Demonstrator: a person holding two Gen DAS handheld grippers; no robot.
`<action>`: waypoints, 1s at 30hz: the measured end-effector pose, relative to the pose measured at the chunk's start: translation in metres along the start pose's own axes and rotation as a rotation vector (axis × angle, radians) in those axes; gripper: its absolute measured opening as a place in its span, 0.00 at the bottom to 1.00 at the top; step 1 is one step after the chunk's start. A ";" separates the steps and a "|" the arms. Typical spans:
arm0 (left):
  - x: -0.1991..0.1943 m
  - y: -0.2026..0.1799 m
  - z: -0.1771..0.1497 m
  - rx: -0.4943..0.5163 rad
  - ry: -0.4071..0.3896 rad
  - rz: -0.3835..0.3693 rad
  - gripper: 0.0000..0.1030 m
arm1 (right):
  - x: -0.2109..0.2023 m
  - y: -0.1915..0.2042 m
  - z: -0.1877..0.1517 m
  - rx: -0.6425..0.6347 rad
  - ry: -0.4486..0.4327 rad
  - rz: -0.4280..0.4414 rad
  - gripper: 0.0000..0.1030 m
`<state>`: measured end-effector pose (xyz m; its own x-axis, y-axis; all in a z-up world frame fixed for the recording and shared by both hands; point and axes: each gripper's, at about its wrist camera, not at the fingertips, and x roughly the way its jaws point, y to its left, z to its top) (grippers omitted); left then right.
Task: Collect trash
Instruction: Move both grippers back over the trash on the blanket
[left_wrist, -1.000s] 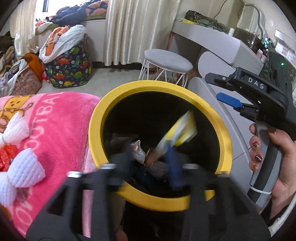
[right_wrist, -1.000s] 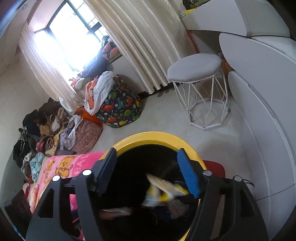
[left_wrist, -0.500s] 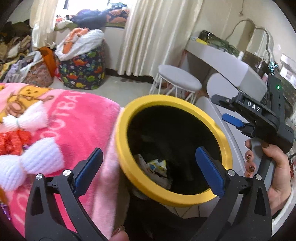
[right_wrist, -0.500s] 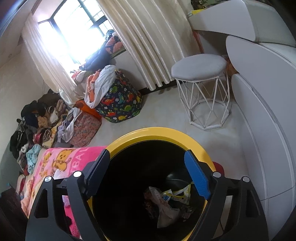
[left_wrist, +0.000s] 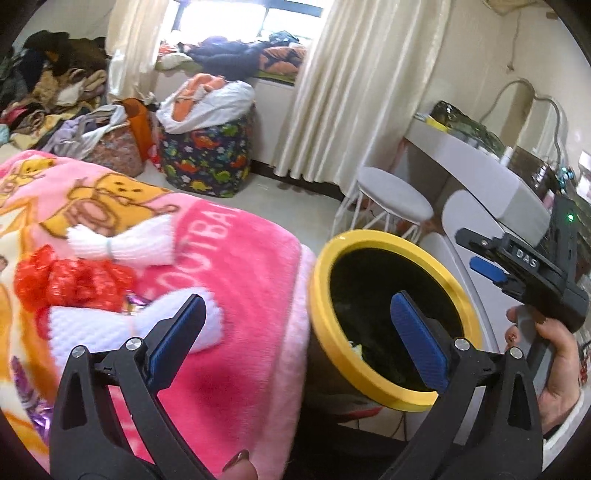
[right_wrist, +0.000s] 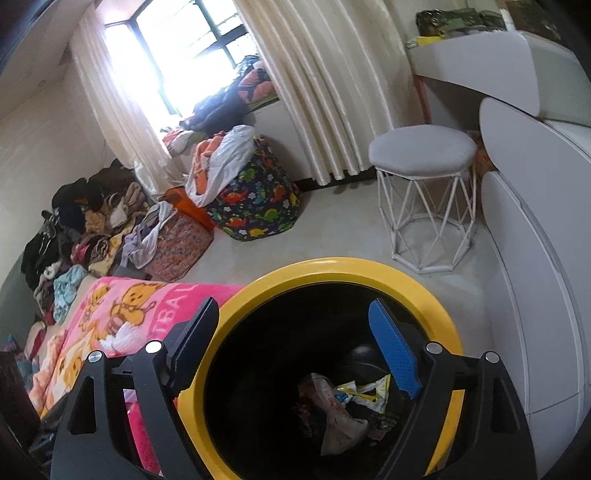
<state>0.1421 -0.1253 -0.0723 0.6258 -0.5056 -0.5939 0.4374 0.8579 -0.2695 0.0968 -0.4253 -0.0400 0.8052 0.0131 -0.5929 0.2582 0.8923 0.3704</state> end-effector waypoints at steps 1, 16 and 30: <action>-0.003 0.004 0.001 -0.006 -0.007 0.009 0.89 | 0.000 0.004 -0.001 -0.008 0.001 0.008 0.79; -0.041 0.060 0.001 -0.085 -0.073 0.100 0.89 | -0.002 0.069 -0.005 -0.180 0.003 0.106 0.80; -0.069 0.112 0.000 -0.182 -0.120 0.176 0.89 | 0.005 0.135 -0.029 -0.341 0.056 0.220 0.80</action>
<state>0.1481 0.0051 -0.0614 0.7587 -0.3451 -0.5525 0.1989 0.9304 -0.3080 0.1195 -0.2919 -0.0138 0.7886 0.2363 -0.5677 -0.1165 0.9639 0.2395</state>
